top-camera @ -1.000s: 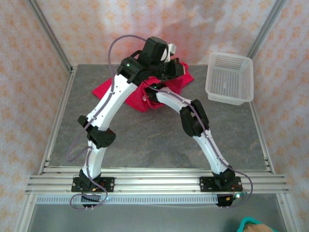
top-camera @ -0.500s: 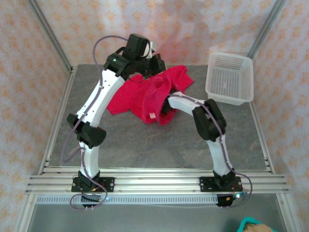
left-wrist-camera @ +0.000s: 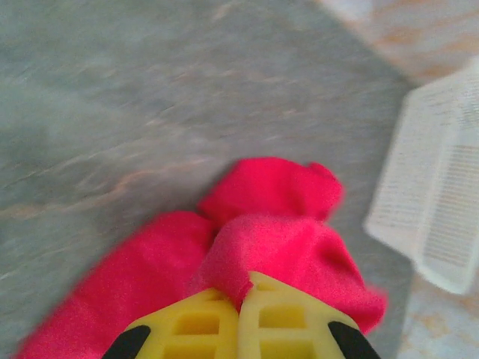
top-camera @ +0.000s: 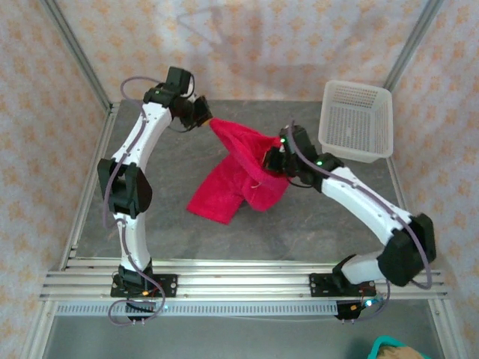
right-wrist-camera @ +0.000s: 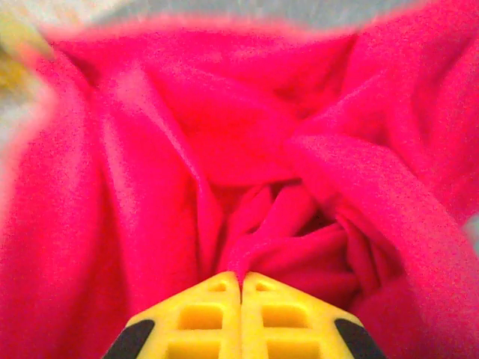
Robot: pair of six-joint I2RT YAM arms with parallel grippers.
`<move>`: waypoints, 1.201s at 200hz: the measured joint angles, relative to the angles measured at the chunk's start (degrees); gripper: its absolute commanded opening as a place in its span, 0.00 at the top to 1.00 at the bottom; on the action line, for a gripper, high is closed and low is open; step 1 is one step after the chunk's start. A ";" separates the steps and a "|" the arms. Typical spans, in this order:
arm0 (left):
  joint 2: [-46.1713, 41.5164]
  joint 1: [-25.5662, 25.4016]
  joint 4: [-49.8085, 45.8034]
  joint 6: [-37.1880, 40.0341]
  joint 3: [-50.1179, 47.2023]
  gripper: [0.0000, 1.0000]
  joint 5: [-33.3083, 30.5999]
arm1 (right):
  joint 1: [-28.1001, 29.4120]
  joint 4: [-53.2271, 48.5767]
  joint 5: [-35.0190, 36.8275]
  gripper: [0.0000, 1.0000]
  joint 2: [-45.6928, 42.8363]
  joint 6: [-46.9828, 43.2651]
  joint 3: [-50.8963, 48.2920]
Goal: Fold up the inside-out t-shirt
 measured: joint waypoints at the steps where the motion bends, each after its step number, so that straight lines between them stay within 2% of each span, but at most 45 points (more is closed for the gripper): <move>1: -0.13 0.13 0.11 0.00 -0.83 1.00 -0.02 | -0.07 -0.02 0.02 1.00 -0.17 0.02 0.11; 54: -4.55 1.07 8.22 0.59 -23.61 1.00 -0.83 | -2.27 2.54 0.85 1.00 -7.32 0.48 10.40; 88: -10.64 -0.09 14.95 -0.59 -37.40 1.00 -0.76 | -2.38 7.43 2.91 1.00 -9.60 1.77 11.26; 108: -15.87 -3.48 18.29 -1.53 -43.76 1.00 -2.27 | -2.49 10.82 6.10 1.00 -11.23 2.86 8.98; 137: -24.48 -12.85 23.58 -1.90 -49.07 1.00 -5.35 | -2.56 14.58 10.34 1.00 -11.87 6.86 3.13; 157: -28.37 -15.39 27.06 -1.62 -49.90 0.77 -4.74 | -2.67 16.02 10.45 1.00 -10.08 9.77 -0.83; 182: -30.67 -12.50 28.61 -0.61 -49.18 0.64 -2.95 | -3.02 16.11 8.02 1.00 -8.07 10.95 -2.32; 212: -30.71 -9.99 30.82 3.23 -46.05 0.58 2.38 | -4.92 17.77 2.10 1.00 -8.63 11.34 -2.60; 240: -29.73 -10.45 39.30 5.57 -44.54 0.51 7.32 | -7.98 20.06 -4.66 1.00 -11.65 11.69 -5.18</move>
